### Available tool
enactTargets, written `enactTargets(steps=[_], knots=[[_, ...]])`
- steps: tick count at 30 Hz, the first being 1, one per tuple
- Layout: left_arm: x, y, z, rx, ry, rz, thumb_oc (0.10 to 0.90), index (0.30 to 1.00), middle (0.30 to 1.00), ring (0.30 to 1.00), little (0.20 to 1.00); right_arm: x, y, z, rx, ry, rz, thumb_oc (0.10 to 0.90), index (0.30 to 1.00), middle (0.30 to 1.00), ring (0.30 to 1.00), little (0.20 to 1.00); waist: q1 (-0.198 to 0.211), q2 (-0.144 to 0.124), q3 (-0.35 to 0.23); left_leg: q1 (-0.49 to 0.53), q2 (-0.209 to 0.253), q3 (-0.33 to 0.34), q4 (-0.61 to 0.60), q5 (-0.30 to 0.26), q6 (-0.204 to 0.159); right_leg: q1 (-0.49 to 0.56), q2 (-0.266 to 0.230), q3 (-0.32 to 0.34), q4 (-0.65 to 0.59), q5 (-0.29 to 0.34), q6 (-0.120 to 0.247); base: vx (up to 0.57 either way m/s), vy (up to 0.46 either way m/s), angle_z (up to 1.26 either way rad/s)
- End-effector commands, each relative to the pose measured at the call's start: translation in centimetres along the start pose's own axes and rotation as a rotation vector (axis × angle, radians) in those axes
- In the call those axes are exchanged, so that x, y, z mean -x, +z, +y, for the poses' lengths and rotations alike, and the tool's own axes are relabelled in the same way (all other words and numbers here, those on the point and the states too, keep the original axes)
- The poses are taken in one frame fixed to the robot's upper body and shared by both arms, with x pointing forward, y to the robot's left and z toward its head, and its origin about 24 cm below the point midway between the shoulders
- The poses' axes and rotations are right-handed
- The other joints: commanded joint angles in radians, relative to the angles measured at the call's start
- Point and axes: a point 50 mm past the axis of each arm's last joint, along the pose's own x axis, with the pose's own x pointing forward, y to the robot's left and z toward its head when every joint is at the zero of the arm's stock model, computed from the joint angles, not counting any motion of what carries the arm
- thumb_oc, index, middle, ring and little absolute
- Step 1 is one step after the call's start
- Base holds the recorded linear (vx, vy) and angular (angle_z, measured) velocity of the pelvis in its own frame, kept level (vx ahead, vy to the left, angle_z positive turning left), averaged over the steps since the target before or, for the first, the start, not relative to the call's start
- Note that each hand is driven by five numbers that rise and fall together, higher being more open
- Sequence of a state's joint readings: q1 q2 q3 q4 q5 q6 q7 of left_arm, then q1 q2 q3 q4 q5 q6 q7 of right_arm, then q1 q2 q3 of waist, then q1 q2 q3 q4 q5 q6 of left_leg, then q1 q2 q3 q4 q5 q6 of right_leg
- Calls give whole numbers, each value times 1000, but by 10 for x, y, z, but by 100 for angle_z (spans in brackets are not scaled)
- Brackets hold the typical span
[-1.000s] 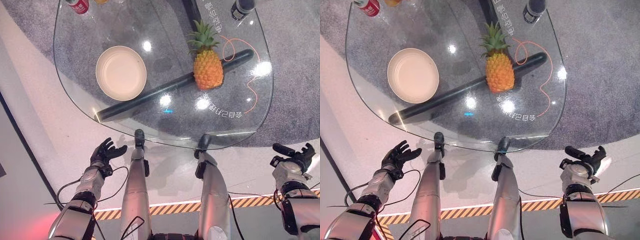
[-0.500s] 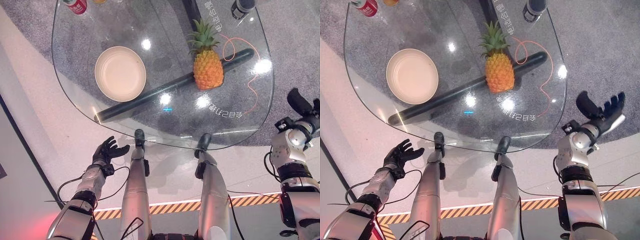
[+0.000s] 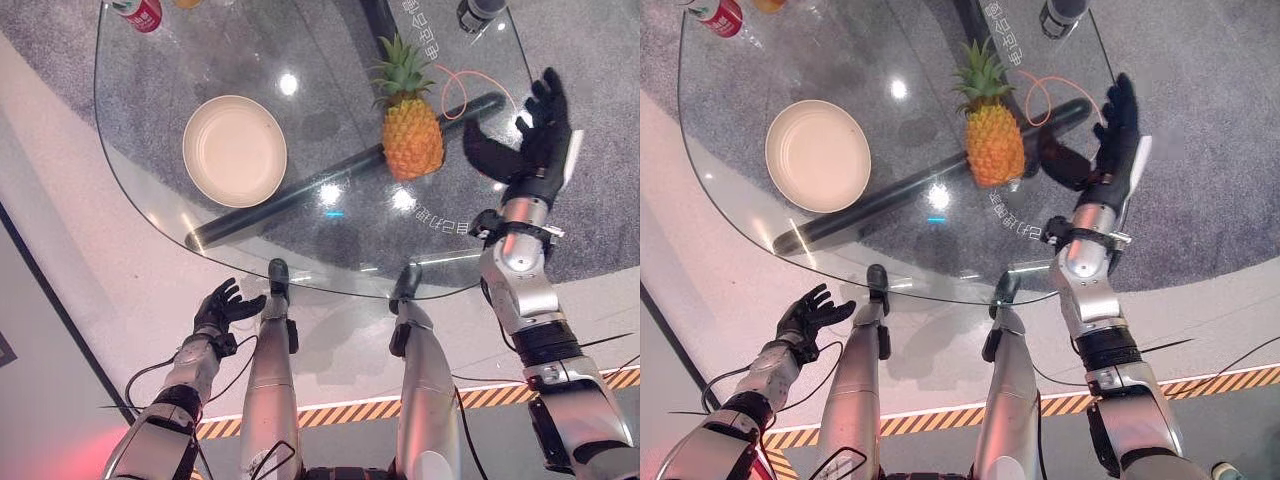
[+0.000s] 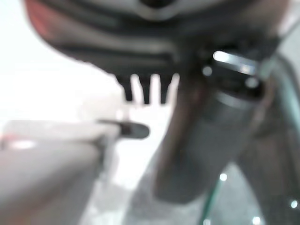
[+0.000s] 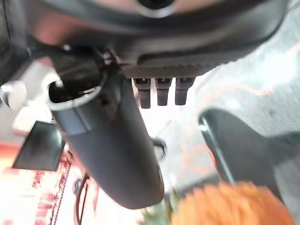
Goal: Pick up the fruit to the plate
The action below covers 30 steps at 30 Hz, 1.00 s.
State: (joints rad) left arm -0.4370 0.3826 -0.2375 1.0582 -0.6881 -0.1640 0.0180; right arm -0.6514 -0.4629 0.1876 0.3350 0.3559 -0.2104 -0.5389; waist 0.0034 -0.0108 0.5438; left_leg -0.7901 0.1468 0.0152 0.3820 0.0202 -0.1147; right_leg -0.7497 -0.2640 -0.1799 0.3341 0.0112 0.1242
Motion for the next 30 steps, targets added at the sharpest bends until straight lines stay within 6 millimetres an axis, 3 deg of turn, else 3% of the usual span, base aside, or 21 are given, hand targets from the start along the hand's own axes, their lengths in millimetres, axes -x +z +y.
enactTargets(steps=[1, 13, 30], knots=[[14, -30, 20, -16, 83, 48, 800, 900, 900, 900, 900, -1, 35, -4, 8, 47, -186, 800, 900, 900, 900, 900, 10, 12, -24, 7, -10, -5, -6, 11, 54, -8, -11, 55, 39, 59, 29, 0, 0, 0], [15, -37, 9, -27, 62, 62, 800, 900, 900, 900, 900, 9, 30, 27, 23, 175, -136, 800, 900, 900, 900, 900, 20, 24, -24, 9, -14, 0, -6, 22, 52, -7, -19, 53, 44, 58, 25, 0, 0, 0], [15, -39, 3, -32, 43, 75, 800, 900, 900, 900, 900, 13, 20, 35, 78, 209, -87, 800, 900, 900, 900, 900, 24, 36, -24, 19, -14, 6, -12, 29, 50, -9, -30, 54, 51, 60, 27, 0, 0, 0]])
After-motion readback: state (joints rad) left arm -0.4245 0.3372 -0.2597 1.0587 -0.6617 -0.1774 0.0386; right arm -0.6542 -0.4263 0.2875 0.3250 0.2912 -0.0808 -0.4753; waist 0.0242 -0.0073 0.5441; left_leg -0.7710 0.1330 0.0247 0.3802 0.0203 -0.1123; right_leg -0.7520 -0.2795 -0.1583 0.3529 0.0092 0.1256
